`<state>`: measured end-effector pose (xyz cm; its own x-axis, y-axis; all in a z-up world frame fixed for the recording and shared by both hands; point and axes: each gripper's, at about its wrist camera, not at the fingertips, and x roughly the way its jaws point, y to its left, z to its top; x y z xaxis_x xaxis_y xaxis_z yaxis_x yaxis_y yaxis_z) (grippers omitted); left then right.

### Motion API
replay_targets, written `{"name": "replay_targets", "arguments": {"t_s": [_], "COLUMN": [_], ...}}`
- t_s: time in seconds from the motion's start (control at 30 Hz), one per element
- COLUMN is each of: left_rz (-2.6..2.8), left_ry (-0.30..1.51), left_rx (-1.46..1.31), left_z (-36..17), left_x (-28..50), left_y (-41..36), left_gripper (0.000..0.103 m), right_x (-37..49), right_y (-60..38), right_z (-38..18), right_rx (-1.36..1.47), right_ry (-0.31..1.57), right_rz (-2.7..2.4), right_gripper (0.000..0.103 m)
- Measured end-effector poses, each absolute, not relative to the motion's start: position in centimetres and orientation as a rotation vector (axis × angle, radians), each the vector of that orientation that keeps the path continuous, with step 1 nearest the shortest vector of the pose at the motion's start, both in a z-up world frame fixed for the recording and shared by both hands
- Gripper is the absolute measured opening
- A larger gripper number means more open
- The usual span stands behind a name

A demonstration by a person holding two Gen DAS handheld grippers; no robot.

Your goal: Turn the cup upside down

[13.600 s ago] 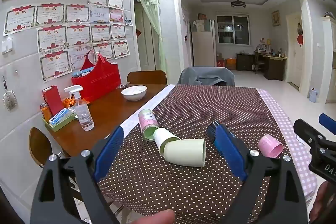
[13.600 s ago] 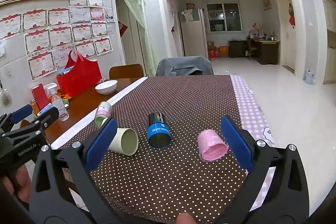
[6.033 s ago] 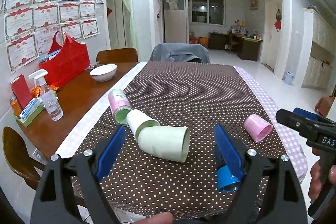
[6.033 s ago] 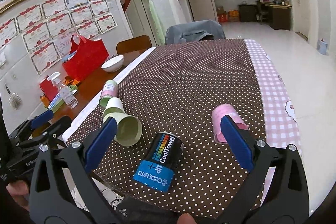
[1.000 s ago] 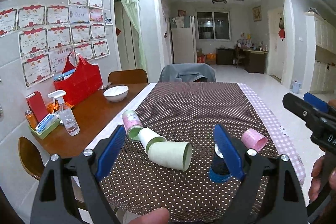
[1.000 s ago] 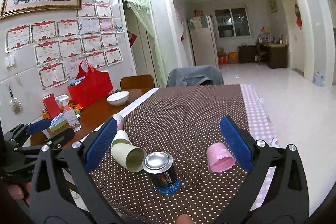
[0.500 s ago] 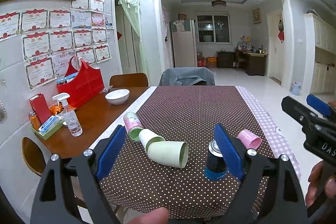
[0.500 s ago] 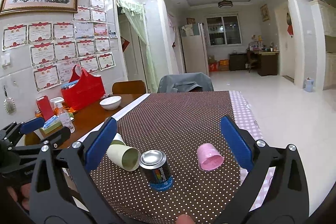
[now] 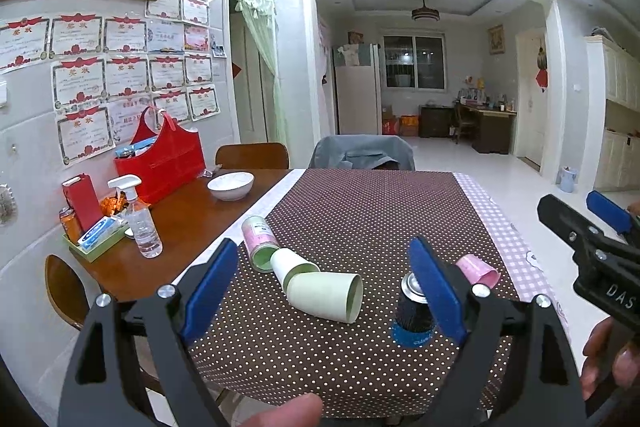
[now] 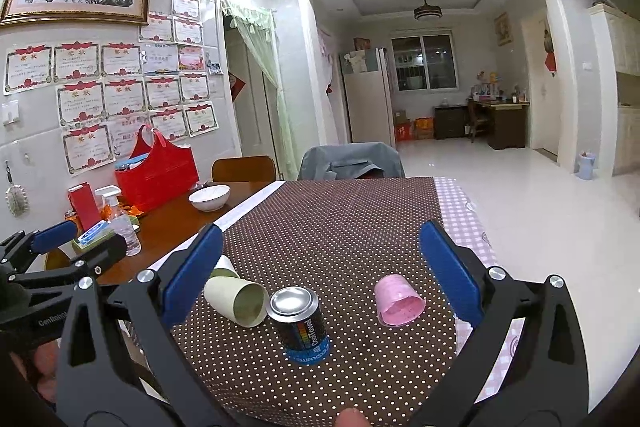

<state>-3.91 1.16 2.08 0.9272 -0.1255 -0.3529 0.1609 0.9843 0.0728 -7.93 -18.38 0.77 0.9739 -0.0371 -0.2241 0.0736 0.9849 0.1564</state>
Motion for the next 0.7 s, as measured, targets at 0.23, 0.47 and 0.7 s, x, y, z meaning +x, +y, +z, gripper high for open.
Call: {"name": "replay_targets", "arguments": {"t_s": [0.23, 0.47, 0.7], "left_rz": [-0.148, -0.142, -0.138], "left_ry": [0.359, 0.358, 0.356], "left_rx": [0.102, 0.097, 0.095], "left_z": [2.1, 1.99, 1.94], "left_x": [-3.99, -4.0, -3.94], "left_y": [1.1, 1.27, 1.4], "left_gripper": [0.086, 0.086, 0.086], "right_x": [-7.88, -7.85, -7.81], "right_y": [-18.34, -18.29, -18.23], "right_z": [0.74, 0.69, 0.65], "right_rx": [0.166, 0.166, 0.166], "right_ry": [0.225, 0.225, 0.226], "right_rz": [-0.055, -0.053, -0.053], "right_gripper": [0.097, 0.097, 0.097]}}
